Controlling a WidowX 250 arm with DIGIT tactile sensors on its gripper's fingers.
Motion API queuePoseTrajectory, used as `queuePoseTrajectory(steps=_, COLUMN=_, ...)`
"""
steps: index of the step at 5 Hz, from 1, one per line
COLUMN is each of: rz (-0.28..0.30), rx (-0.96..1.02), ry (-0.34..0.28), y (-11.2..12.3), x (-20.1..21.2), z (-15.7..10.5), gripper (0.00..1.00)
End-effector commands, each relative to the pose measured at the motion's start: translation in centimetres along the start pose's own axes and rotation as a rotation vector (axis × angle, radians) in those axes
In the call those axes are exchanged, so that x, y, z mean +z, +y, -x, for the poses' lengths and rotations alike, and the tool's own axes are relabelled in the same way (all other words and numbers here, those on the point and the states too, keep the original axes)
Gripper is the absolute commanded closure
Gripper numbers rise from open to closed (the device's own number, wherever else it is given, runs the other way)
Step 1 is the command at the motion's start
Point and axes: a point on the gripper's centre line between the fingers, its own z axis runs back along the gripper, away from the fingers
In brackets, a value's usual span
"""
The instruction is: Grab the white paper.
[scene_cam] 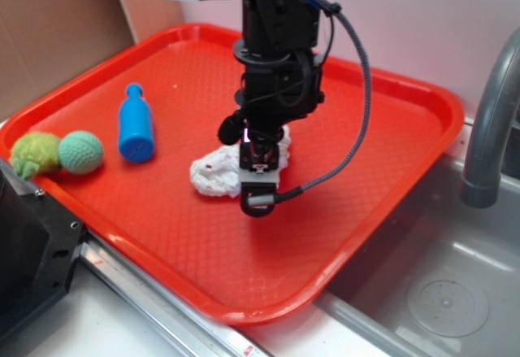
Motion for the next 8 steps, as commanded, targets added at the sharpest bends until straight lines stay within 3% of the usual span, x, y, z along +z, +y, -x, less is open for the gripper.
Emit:
queuePoseTrajectory(steps=1, rz=-0.141, rx=0.158, ry=0.092, y=2.1, x=1.3, z=2.9, gripper=0.00)
queuePoseTrajectory(steps=2, rz=-0.117, rx=0.203, ry=0.099, y=2.0, x=1.2, z=3.3, gripper=1.00)
queuePoseTrajectory(steps=4, rz=-0.061, rx=0.199, ry=0.074, y=2.2, x=0.7, z=3.2, gripper=1.00)
queuePoseTrajectory(steps=5, rz=-0.038, rx=0.186, ry=-0.142, y=1.6, x=3.3, z=4.2, gripper=0.00)
queuePoseTrajectory(steps=6, rz=-0.171, rx=0.111, ry=-0.359, y=1.0, x=7.8, z=6.0, gripper=0.00)
queuePoseTrajectory(steps=7, rz=-0.216, rx=0.008, ry=-0.457, y=0.9, x=9.1, z=6.2, gripper=0.00)
queuePoseTrajectory(steps=8, rz=-0.146, rx=-0.051, ry=-0.447, y=0.9, x=6.6, z=4.0, gripper=0.00)
